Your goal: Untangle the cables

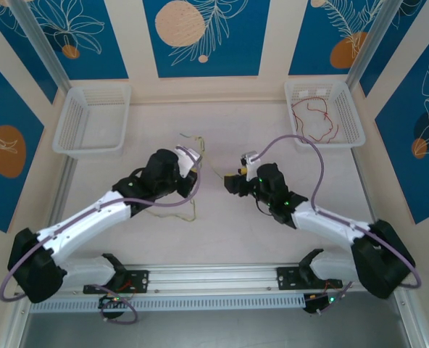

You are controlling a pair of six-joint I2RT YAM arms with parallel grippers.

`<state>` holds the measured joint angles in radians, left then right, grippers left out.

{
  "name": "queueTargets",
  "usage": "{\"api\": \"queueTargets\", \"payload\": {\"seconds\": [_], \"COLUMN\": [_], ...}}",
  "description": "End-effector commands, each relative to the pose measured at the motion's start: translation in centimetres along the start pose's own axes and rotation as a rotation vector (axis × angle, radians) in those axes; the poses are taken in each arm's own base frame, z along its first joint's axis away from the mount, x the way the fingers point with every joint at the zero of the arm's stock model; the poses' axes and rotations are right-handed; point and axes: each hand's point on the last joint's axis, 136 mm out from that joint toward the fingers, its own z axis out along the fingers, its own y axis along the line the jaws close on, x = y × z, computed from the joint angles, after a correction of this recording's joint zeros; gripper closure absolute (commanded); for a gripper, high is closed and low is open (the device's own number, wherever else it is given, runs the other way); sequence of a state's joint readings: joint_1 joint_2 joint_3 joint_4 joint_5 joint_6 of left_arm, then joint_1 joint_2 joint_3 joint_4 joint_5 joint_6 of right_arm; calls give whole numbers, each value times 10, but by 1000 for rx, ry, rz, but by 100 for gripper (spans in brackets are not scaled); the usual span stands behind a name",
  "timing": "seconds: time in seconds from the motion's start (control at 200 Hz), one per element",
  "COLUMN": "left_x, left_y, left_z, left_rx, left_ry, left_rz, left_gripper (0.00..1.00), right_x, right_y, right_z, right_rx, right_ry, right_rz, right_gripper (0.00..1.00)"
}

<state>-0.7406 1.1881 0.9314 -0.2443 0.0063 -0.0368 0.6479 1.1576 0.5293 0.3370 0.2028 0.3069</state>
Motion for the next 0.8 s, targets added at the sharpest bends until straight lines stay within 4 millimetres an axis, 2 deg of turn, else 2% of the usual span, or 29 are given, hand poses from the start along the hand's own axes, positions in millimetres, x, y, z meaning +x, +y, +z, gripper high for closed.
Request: {"api": "queueTargets", "payload": {"seconds": [0.0, 0.025, 0.14, 0.225, 0.35, 0.605, 0.715, 0.795], "left_x": [-15, -16, -23, -30, -37, -37, -35, -28], "left_y": [-37, -42, -63, -73, -76, -77, -73, -67], "left_z": [-16, -20, -35, -43, -51, -61, -58, -47], "left_rx": [234, 265, 391, 454, 469, 470, 447, 415], "left_ry": [-77, -84, -126, -162, -192, -207, -202, -172], "left_rz": [81, 88, 114, 126, 138, 152, 151, 140], "left_gripper": [100, 100, 100, 100, 100, 100, 100, 100], "right_x": [-43, -46, -60, -68, -74, -54, -50, -50], "right_y": [36, 40, 62, 62, 47, 19, 11, 5], "right_z": [-35, -40, -52, -54, -57, -52, -57, -56], "right_rx": [-153, -171, -241, -203, -110, -50, -44, -23], "right_ry": [-188, -192, -161, -176, -216, -176, -181, -174], "right_rz": [-107, -117, -171, -196, -216, -199, -173, -168], "right_gripper": [27, 22, 19, 18, 16, 18, 18, 18]}}
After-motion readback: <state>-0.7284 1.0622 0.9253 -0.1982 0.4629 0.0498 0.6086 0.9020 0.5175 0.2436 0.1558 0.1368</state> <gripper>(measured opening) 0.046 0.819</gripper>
